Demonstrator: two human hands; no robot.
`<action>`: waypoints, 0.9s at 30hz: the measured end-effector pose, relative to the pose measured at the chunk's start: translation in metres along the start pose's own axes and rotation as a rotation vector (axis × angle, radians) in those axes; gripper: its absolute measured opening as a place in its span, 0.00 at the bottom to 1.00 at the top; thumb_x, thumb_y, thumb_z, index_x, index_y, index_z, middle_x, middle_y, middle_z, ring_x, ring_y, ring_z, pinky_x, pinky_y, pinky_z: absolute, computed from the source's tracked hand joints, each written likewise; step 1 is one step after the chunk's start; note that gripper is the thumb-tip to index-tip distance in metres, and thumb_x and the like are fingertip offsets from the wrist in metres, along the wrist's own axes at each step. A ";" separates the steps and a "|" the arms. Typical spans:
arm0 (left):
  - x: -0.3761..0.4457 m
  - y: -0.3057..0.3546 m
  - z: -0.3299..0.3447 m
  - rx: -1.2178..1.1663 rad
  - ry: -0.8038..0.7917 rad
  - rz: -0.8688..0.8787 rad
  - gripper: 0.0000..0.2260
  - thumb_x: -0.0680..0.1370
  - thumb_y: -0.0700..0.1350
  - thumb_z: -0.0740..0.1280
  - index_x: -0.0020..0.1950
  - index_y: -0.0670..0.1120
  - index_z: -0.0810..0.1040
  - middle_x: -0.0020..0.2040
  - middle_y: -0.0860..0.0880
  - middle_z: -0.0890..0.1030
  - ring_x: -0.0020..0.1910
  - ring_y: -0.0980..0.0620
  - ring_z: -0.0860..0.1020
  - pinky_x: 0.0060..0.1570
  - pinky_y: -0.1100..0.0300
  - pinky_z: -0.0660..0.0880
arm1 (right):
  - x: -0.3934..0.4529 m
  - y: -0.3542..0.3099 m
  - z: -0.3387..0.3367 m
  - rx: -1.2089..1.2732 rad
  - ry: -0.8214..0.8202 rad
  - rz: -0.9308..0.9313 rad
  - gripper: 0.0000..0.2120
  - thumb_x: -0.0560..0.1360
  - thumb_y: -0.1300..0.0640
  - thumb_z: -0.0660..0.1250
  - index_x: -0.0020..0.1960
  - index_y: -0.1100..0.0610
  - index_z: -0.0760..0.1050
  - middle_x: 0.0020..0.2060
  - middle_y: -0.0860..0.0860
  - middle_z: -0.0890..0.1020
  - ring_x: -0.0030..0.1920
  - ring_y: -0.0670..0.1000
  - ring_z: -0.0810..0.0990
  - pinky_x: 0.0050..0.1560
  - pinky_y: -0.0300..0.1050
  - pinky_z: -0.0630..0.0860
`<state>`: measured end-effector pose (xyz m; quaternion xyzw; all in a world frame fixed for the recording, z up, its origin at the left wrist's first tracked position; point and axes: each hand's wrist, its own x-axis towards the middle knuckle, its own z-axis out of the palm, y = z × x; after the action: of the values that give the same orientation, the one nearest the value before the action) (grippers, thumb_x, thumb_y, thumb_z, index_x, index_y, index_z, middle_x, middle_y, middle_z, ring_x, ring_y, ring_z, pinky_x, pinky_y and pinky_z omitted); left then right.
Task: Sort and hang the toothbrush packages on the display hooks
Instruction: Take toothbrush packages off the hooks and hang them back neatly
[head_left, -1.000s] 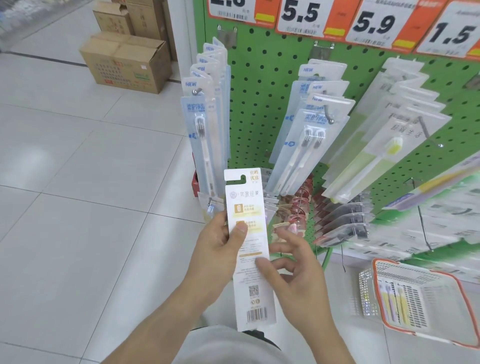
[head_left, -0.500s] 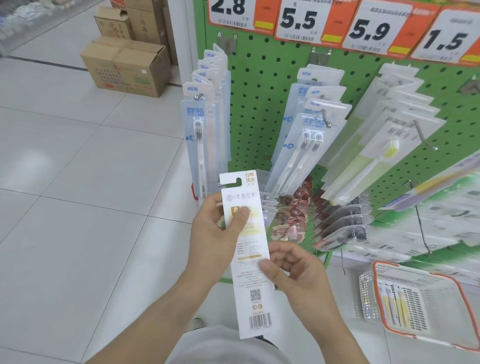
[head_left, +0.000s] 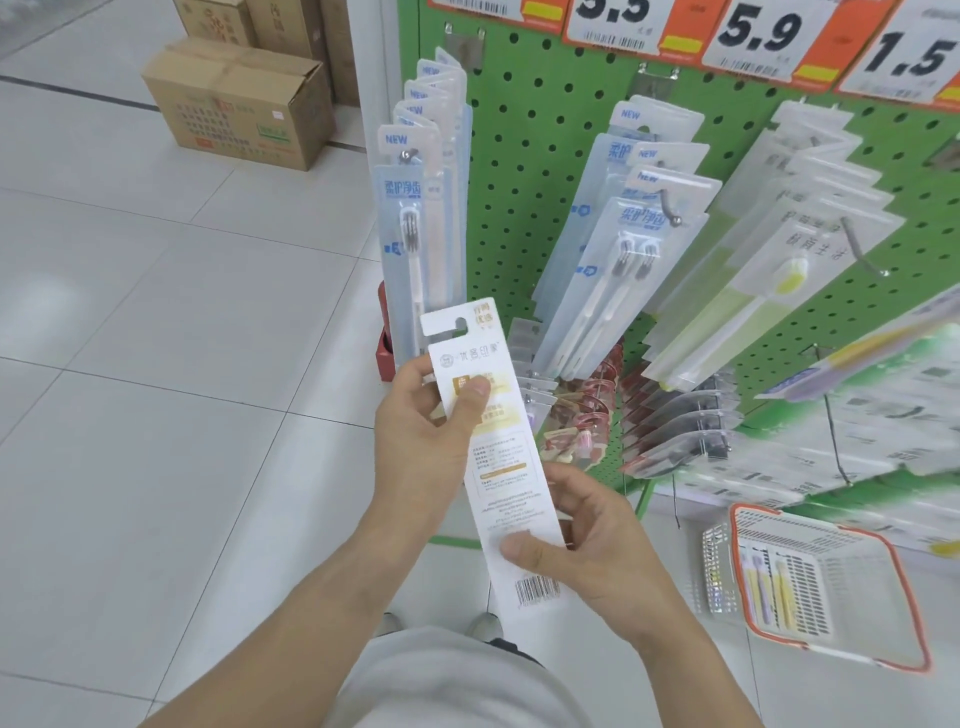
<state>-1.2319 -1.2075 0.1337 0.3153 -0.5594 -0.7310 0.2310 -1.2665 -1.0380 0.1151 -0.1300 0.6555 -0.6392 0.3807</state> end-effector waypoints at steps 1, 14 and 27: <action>0.000 -0.001 0.000 0.000 0.002 0.000 0.12 0.77 0.42 0.73 0.58 0.47 0.77 0.50 0.50 0.87 0.44 0.50 0.86 0.42 0.58 0.82 | -0.001 0.000 0.000 -0.008 -0.002 0.020 0.24 0.68 0.67 0.80 0.62 0.58 0.79 0.53 0.57 0.86 0.50 0.61 0.86 0.51 0.55 0.82; -0.011 -0.012 -0.006 0.036 -0.130 0.028 0.22 0.74 0.35 0.75 0.65 0.48 0.74 0.56 0.51 0.85 0.46 0.49 0.86 0.42 0.55 0.83 | -0.011 0.005 -0.003 0.084 -0.021 -0.031 0.15 0.72 0.66 0.73 0.57 0.58 0.84 0.53 0.60 0.86 0.50 0.56 0.86 0.48 0.44 0.81; -0.013 -0.027 -0.013 0.145 -0.247 -0.038 0.30 0.77 0.32 0.71 0.63 0.64 0.68 0.52 0.59 0.86 0.49 0.57 0.85 0.45 0.60 0.82 | -0.012 0.006 -0.014 -0.062 -0.246 0.085 0.31 0.73 0.72 0.73 0.73 0.54 0.71 0.57 0.59 0.85 0.52 0.58 0.85 0.50 0.51 0.82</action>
<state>-1.2133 -1.2004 0.1079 0.2492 -0.6290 -0.7260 0.1232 -1.2652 -1.0189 0.1122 -0.1915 0.6282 -0.5810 0.4807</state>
